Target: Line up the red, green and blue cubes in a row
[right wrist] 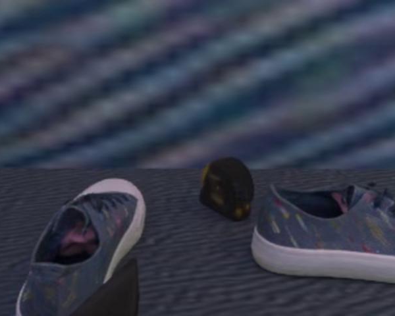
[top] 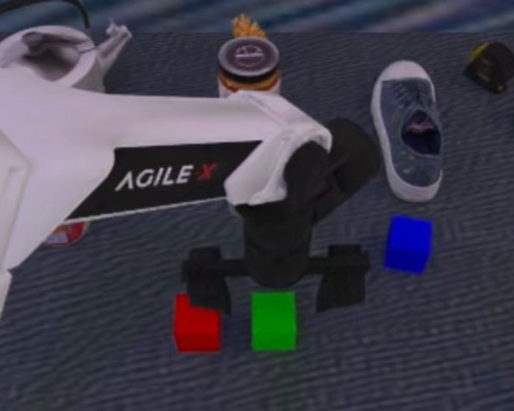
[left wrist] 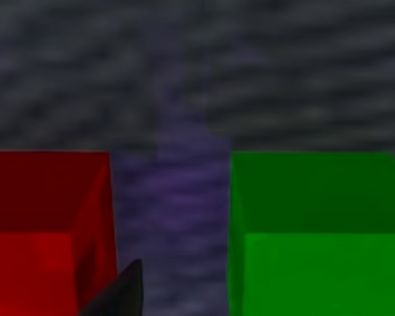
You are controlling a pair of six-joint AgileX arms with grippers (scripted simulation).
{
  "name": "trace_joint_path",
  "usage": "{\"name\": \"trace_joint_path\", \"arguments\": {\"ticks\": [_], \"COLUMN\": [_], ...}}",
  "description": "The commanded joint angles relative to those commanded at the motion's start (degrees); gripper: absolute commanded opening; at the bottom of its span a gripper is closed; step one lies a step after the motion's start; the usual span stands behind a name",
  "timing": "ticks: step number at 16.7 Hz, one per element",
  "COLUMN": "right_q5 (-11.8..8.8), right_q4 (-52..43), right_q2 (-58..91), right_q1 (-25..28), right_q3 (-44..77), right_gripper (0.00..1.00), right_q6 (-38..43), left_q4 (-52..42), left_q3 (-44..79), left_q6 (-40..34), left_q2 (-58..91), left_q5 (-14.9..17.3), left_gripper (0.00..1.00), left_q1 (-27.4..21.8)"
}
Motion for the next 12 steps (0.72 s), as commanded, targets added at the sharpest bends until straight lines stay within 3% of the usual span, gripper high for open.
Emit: {"name": "trace_joint_path", "arguments": {"ticks": [5, 12], "right_q5": [0.0, -0.04], "right_q4": [0.0, -0.42], "right_q2": [0.0, 0.57], "right_q1": [0.0, 0.21], "right_q3": [0.0, 0.57], "right_gripper": [1.0, 1.0], "right_q6": [0.0, 0.26], "left_q4": [-9.42, -9.79], "left_q3": [6.13, 6.13], "left_q6": [-0.05, -0.05], "left_q2": [-3.11, -3.92], "left_q5": [0.02, -0.01], "left_gripper": [1.0, 1.0], "left_q1": [0.51, 0.72]}}
